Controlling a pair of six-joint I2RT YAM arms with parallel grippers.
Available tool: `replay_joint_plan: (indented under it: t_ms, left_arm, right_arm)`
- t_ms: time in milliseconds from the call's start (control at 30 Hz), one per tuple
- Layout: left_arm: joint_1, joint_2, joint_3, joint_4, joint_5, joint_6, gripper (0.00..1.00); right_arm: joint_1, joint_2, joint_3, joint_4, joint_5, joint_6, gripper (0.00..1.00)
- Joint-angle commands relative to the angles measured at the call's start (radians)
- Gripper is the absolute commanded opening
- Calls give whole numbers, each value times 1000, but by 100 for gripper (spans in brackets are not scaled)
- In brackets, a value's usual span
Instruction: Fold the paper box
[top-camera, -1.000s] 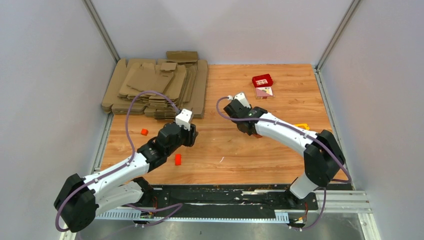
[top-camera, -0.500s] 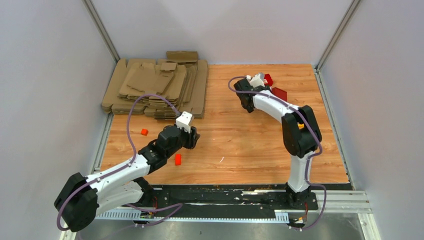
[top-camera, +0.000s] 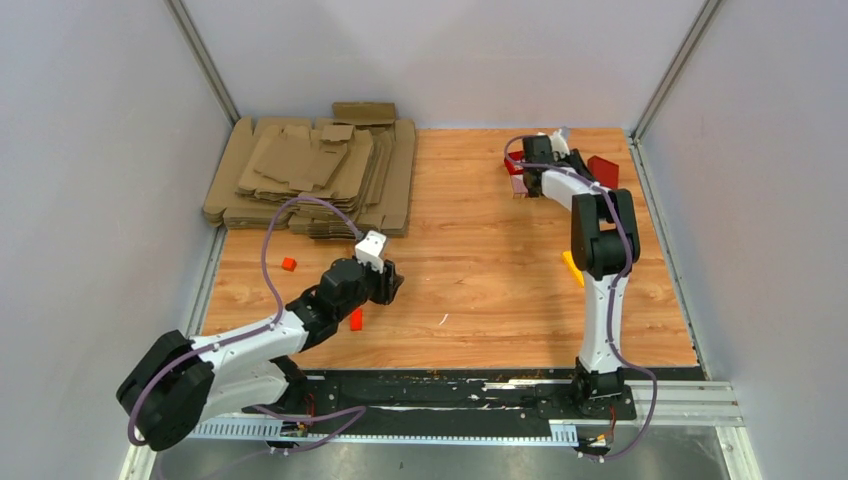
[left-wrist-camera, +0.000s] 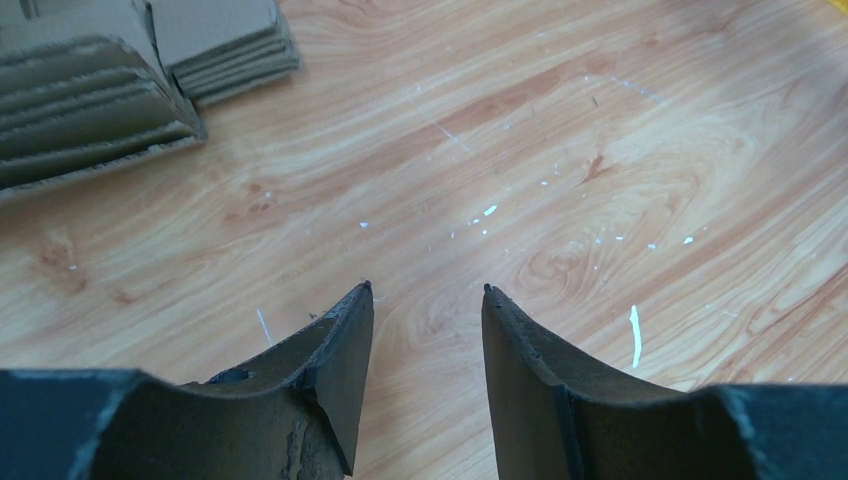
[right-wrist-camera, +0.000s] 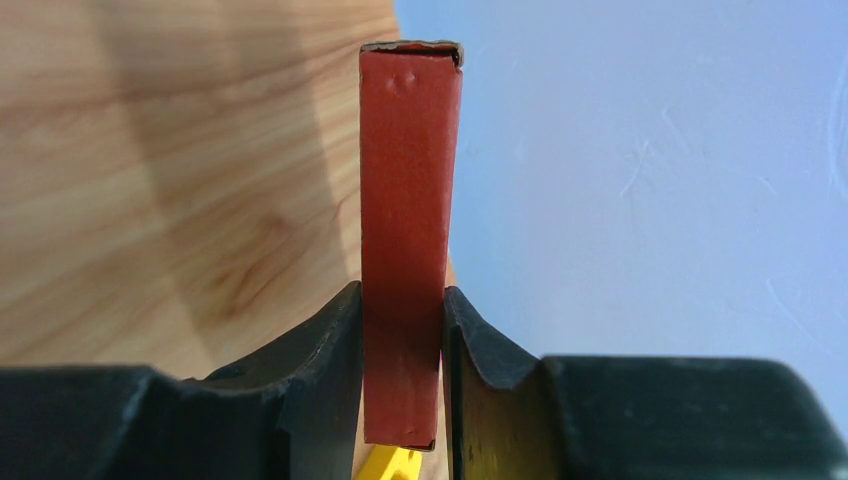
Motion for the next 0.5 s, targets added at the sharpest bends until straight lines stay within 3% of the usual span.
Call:
replay_joint_plan:
  t_ms: [0,167,200,267,300,467]
  left_arm:
    - [3,45,-16,147,9,-25,51]
    - [3,98,-11,193,44,-28,52]
    - [3,106,-7,194,47,-28,52]
    - [3,110,0,182,48,-21,54]
    - [3,106,0,178,47,-17,55]
    - [3,14,-35,179,44,5,61]
  right_arm:
    - [-82,39,28,287,15,-197,5]
    - [-155,98,70,291,-45,-207,14]
    - [-160,103,90,239,-78,-172,26]
    - [-161,92,142,83,-181,-43,88]
    - [-158,77,144,59,-210,1,98]
    - [-128,-37,97,5,-436,131,100]
